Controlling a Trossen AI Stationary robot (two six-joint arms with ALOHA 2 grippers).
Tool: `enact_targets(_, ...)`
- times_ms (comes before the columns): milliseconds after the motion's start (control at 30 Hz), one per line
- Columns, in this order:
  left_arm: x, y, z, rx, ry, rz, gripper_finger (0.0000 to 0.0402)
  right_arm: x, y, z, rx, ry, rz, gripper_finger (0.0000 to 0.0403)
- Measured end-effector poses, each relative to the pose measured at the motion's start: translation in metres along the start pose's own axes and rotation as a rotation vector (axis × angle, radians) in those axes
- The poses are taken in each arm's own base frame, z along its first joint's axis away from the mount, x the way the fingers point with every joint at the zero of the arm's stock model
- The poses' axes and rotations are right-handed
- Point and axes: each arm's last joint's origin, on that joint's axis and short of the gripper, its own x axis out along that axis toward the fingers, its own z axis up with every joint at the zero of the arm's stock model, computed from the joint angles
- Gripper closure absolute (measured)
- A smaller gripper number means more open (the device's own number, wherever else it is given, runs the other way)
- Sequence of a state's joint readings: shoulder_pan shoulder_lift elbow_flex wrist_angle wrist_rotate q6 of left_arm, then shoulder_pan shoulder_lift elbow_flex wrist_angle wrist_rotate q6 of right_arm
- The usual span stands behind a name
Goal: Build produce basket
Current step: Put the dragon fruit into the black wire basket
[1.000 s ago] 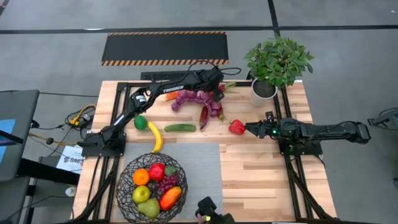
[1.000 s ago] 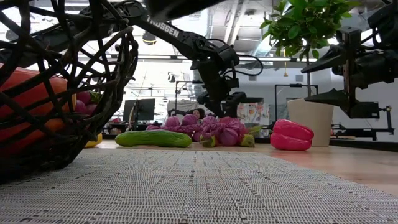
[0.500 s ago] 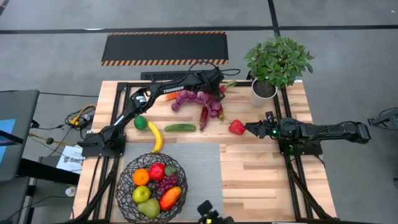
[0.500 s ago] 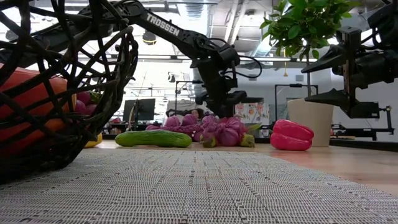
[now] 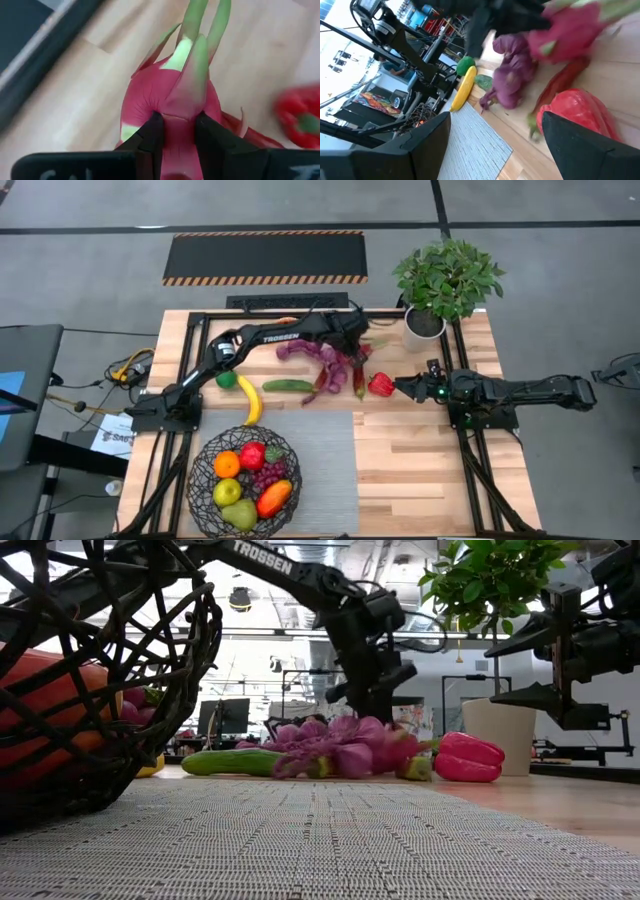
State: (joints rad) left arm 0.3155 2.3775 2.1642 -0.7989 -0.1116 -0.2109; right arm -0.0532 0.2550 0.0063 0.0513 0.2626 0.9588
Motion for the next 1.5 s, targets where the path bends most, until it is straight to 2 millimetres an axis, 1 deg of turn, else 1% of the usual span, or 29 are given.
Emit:
enact_targets(133, -0.013, -0.019, -0.004, 0.03, 0.011, -0.013, 0.0335, 0.0, 0.0, 0.0, -0.003, 0.002, -0.003, 0.0069)
enact_targets(333, -0.032, -0.038, -0.009, 0.05, 0.033, -0.039, 0.0335, 0.001, -0.001, -0.001, -0.005, 0.007, -0.01, 0.0069)
enact_targets(433, -0.05, -0.044, -0.006, 0.036, -0.001, -0.057, 0.0335, 0.001, -0.001, -0.001, -0.018, 0.007, -0.01, 0.0069)
enact_targets(600, -0.088, -0.044, 0.0, -0.012, -0.046, -0.081, 0.0335, 0.001, -0.001, -0.001, -0.021, 0.007, -0.01, 0.0069)
enact_targets(767, -0.142, -0.038, 0.007, -0.081, -0.137, -0.115, 0.0335, 0.001, -0.001, -0.001, -0.024, 0.007, -0.01, 0.0069)
enact_targets(933, -0.202, -0.031, 0.006, -0.141, -0.203, -0.195, 0.0335, 0.001, -0.001, -0.001, -0.028, 0.007, -0.01, 0.0069)
enact_targets(1100, -0.27, -0.026, -0.004, -0.201, -0.245, -0.412, 0.0335, 0.001, -0.001, -0.001, -0.028, 0.007, -0.01, 0.0069)
enact_targets(1267, -0.333, -0.023, -0.018, -0.243, -0.3, -0.628, 0.0336, 0.001, -0.001, -0.001, -0.028, 0.007, -0.01, 0.0069)
enact_targets(1367, -0.366, -0.024, -0.028, -0.246, -0.335, -0.757, 0.0336, 0.001, -0.001, -0.001, -0.028, 0.007, -0.01, 0.0069)
enact_targets(1433, -0.385, -0.026, -0.034, -0.252, -0.359, -0.82, 0.0335, 0.001, -0.001, -0.001, -0.028, 0.007, -0.01, 0.0069)
enact_targets(1500, -0.406, -0.029, -0.037, -0.277, -0.44, -0.889, 0.0332, 0.001, -0.001, -0.001, -0.03, 0.01, -0.013, 0.0069)
